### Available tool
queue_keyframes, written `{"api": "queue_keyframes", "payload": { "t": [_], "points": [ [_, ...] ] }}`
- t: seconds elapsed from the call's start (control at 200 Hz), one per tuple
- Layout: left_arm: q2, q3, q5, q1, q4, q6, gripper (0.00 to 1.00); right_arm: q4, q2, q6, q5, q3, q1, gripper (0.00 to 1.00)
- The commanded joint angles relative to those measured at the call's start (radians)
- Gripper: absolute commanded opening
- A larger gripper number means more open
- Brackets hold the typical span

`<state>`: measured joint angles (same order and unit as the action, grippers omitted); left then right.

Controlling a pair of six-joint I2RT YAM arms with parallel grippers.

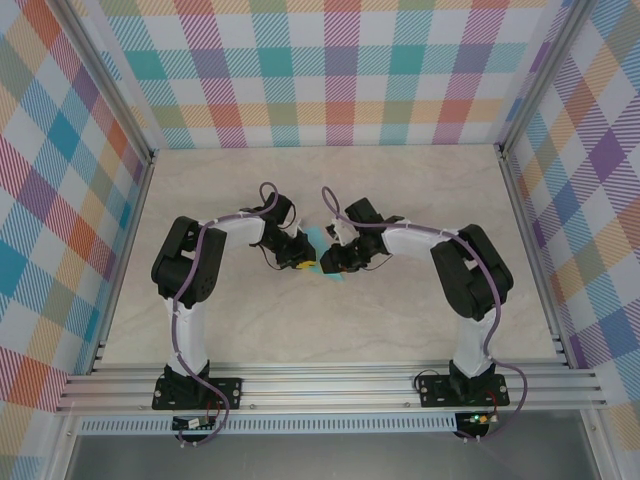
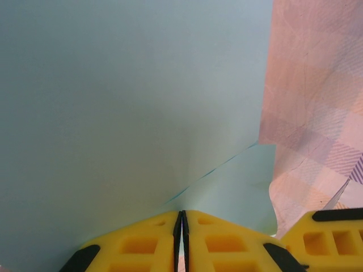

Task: Fold a paper plane with a square sheet of paper (fold left side to right side)
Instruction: Third fold the triangle at the center of the table.

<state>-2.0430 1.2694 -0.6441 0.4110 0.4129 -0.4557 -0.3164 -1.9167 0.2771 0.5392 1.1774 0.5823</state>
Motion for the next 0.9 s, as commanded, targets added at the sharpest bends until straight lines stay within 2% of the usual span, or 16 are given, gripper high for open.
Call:
{"api": "queue_keyframes", "payload": {
  "t": [0.0, 0.55, 0.895],
  "points": [
    [-0.019, -0.028, 0.059, 0.023, 0.066, 0.005, 0.12, -0.018, -0.026, -0.009, 0.013, 0.000, -0.006, 0.31],
    [-0.023, -0.020, 0.065, 0.022, 0.077, 0.008, 0.12, -0.043, -0.069, -0.037, -0.048, 0.008, -0.005, 0.29],
    [0.014, -0.001, 0.051, 0.020, 0.092, 0.019, 0.14, -0.097, -0.096, -0.059, -0.094, 0.009, -0.006, 0.23]
  ]
}}
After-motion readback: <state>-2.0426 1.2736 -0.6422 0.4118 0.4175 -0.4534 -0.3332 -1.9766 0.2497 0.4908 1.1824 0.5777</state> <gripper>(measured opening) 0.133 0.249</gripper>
